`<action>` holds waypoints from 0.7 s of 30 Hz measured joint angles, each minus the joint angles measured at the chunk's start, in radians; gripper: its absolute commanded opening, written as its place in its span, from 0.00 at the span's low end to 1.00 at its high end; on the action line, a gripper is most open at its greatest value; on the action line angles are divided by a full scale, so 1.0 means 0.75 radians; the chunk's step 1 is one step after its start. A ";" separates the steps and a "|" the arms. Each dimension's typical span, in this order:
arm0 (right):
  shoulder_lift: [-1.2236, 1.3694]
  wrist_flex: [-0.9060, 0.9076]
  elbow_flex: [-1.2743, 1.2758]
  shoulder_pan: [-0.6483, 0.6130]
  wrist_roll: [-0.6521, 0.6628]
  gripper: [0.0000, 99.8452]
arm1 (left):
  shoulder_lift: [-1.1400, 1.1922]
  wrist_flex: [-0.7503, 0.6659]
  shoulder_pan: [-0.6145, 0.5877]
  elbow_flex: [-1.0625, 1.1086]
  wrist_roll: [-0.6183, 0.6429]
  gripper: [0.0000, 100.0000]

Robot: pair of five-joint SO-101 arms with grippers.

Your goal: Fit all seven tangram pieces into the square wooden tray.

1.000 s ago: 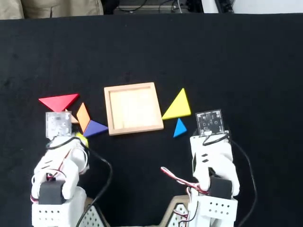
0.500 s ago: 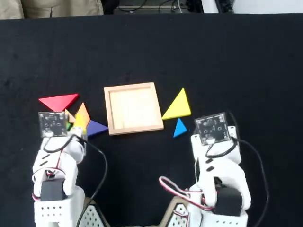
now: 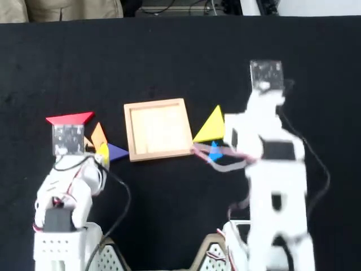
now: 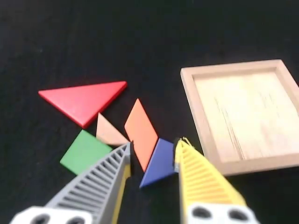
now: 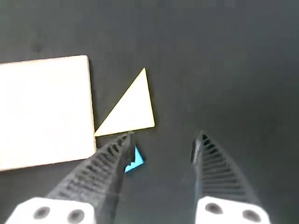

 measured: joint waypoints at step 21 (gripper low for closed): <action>1.074 0.196 -0.726 -0.311 -0.505 0.45 | 0.968 -0.585 -0.102 -0.135 0.129 0.16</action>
